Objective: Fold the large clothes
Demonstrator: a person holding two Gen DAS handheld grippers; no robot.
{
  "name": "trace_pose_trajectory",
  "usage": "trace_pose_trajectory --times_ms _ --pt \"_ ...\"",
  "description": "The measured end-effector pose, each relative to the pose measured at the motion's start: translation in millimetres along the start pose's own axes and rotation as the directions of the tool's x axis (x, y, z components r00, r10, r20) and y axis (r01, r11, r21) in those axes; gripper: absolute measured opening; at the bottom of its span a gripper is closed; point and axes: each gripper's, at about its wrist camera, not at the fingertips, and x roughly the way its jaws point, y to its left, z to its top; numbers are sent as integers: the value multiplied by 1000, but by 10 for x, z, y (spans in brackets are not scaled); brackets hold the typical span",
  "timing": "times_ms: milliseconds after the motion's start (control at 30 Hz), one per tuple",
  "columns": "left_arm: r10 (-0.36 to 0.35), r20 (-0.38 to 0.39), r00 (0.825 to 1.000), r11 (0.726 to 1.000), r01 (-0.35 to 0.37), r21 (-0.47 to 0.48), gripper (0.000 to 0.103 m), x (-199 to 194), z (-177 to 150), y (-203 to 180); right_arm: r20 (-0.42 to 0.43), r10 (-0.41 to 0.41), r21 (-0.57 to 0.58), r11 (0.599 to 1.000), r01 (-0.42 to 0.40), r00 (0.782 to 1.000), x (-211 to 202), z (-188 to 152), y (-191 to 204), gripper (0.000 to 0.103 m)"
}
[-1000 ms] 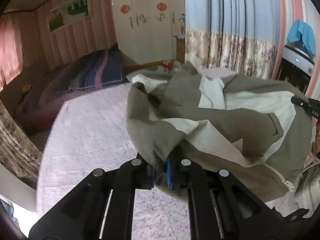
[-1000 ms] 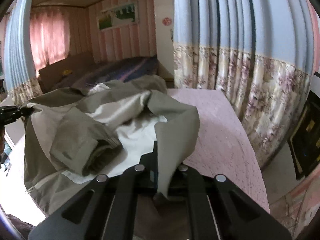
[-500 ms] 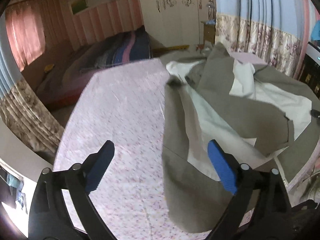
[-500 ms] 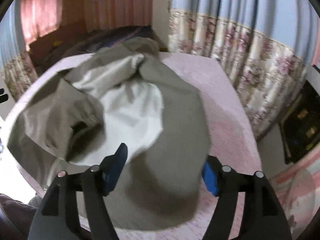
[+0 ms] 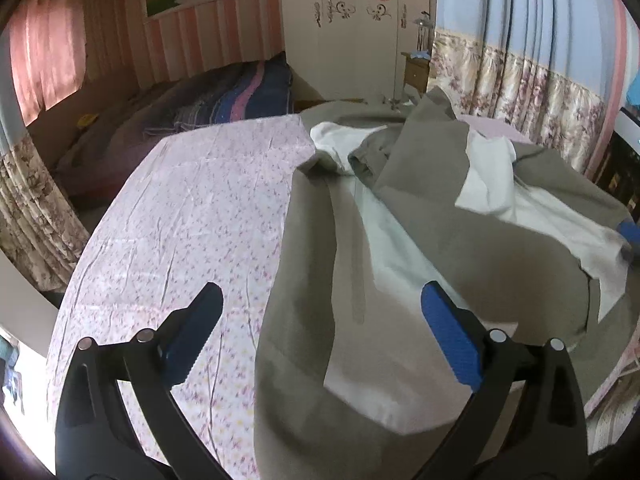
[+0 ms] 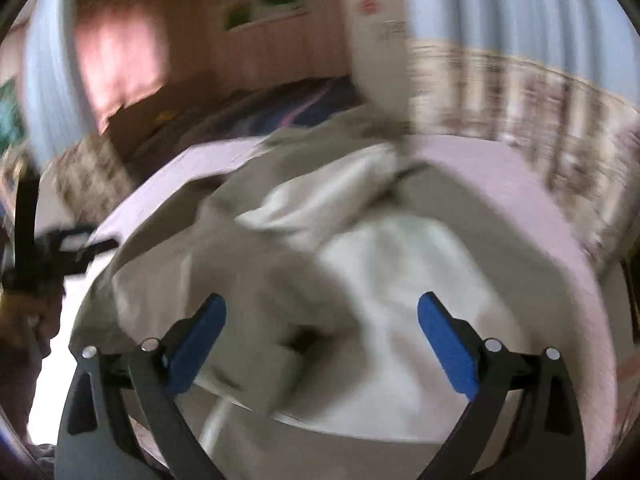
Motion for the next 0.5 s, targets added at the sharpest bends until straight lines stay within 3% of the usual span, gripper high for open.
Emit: trace_pose_trajectory --times_ms 200,300,433,500 --pt "14 34 999 1000 -15 15 100 -22 88 -36 -37 32 -130 991 -36 999 445 190 475 97" --pt "10 46 999 1000 -11 18 100 28 163 -33 6 -50 -141 989 50 999 602 478 549 97" --pt "-40 41 998 998 42 -55 100 266 400 54 13 -137 -86 987 138 990 882 800 406 97" --pt "-11 54 998 998 15 -62 100 370 522 69 1 -201 -46 978 201 980 1018 899 237 97"
